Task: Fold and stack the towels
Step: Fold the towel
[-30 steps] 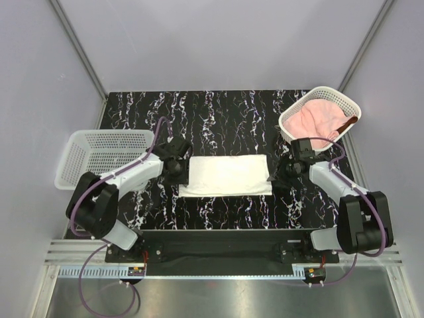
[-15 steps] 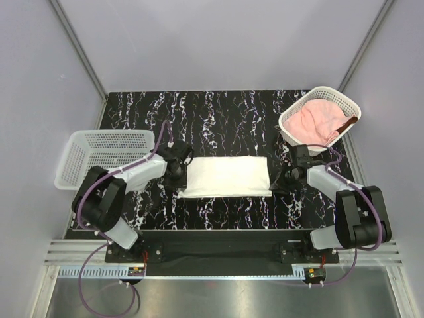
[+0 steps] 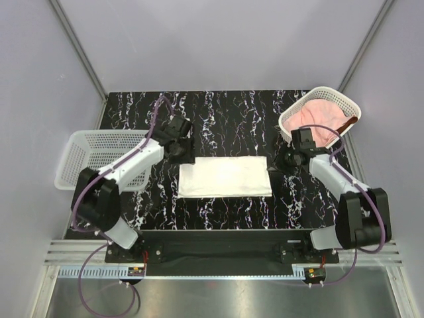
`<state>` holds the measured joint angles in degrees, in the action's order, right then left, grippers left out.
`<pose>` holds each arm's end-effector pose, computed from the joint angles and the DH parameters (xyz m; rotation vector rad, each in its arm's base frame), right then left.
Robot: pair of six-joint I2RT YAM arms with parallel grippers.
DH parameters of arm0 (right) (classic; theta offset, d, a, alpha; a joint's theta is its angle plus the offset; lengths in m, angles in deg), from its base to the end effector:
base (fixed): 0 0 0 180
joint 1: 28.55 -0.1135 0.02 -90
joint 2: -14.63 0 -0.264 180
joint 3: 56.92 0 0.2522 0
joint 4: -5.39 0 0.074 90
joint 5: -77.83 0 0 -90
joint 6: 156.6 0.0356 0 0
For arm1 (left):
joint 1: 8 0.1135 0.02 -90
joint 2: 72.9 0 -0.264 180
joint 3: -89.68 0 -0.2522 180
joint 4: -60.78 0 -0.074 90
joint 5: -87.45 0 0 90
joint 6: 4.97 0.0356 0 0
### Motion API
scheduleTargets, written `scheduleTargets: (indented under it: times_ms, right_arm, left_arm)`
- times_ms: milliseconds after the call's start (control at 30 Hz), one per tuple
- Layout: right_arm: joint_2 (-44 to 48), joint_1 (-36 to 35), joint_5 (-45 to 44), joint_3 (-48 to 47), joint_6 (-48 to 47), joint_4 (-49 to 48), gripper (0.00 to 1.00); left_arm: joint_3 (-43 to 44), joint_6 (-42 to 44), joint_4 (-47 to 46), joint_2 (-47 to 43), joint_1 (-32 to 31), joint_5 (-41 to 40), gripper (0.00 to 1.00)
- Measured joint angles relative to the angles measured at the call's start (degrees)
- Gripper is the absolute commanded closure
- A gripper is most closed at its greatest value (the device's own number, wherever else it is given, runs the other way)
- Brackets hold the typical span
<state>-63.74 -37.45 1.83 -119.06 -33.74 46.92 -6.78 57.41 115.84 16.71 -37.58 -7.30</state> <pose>0.2623 0.0498 0.2098 0.4569 2.6050 0.5755 0.2814 -0.1563 0.2550 0.0170 2.6512 -0.2301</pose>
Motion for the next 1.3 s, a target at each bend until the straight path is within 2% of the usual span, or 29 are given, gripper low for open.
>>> scheduleTargets:
  times_ms: [267, 400, 633, 833, 967, 1067, 1167, 1300]
  right_arm:
    - [-18.4, 0.0, 3.7, -8.2, -4.5, -7.4, 0.79]
    - [-24.9, 0.0, 2.7, -11.6, -7.0, -7.7, 0.8]
    - [-23.6, 0.0, -0.3, -13.6, -8.9, -5.4, 0.76]
    - [-17.1, -0.1, 3.4, -14.1, -8.3, -1.4, 0.77]
    - [-12.4, -0.3, 10.2, -9.3, -7.0, -2.7, 0.8]
    - [-11.6, -0.3, 15.5, -3.8, -5.8, -5.2, 0.8]
    - [-12.2, -0.4, 18.8, 2.9, -4.3, -8.5, 0.81]
    - [-14.2, -0.3, 20.6, 8.6, -2.2, -11.6, 0.81]
  left_arm:
    - [1.2, 1.6, -3.6, 16.8, 4.2, 3.7, 0.5]
    - [5.9, 2.8, -3.4, 19.6, 7.3, 6.1, 0.49]
    - [10.4, 5.5, -1.6, 20.4, 8.4, 6.4, 0.44]
    - [9.6, 6.9, 1.9, 15.6, 7.0, 7.5, 0.44]
    - [4.9, 7.4, 2.0, 8.6, 4.5, 9.4, 0.49]
    - [-2.7, 6.1, -1.1, 4.1, 3.0, 12.0, 0.54]
    - [-9.6, 4.0, -3.0, 3.5, 3.1, 13.3, 0.57]
    - [-14.2, 1.6, -3.8, 4.8, 3.2, 12.7, 0.56]
